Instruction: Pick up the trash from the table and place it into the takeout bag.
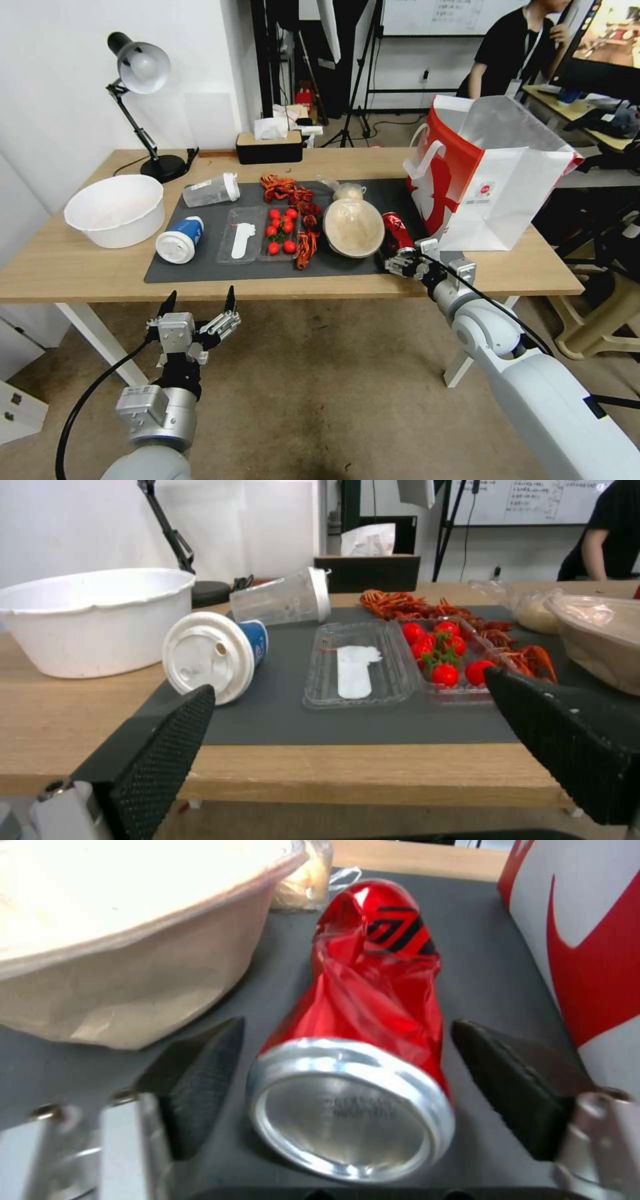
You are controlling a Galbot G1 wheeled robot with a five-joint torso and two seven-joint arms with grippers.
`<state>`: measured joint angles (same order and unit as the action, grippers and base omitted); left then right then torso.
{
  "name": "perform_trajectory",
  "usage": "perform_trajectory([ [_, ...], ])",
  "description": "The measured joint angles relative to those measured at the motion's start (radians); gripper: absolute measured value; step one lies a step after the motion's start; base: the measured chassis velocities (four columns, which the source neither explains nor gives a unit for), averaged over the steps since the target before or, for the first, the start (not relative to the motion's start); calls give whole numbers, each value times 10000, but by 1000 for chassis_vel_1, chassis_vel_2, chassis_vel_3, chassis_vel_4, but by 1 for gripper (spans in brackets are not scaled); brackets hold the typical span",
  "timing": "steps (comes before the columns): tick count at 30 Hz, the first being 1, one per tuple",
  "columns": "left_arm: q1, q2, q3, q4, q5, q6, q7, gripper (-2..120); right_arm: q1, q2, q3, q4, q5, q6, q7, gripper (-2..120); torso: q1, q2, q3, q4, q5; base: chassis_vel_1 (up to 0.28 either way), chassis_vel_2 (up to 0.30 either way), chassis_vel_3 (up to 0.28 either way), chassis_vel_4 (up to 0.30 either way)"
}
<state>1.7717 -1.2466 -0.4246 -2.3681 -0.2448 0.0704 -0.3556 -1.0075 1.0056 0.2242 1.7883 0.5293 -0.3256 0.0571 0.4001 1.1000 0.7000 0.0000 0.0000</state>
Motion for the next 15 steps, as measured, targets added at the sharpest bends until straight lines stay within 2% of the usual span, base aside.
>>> perform_trajectory([
  [2,1,-2,1,1,1,-1,-1,100,0,4,0,-7,0,-11,6,77,0,0,0,0,0,0,0,0,0],
  [3,1,-2,6,5,2,-6,-3,100,-4,15,0,-32,0,-32,15,68,0,0,0,0,0,0,0,0,0],
  [4,1,-2,6,5,2,-6,-3,100,-4,15,0,-32,0,-32,15,68,0,0,0,0,0,0,0,0,0],
  [7,0,-4,27,23,2,-37,-21,100,-40,59,12,-74,7,-64,21,54,0,0,0,0,1,0,0,0,0],
  [15,-7,76,50,64,3,-101,-61,100,-264,104,126,-40,25,-53,38,52,-1,0,0,1,0,0,0,0,0],
])
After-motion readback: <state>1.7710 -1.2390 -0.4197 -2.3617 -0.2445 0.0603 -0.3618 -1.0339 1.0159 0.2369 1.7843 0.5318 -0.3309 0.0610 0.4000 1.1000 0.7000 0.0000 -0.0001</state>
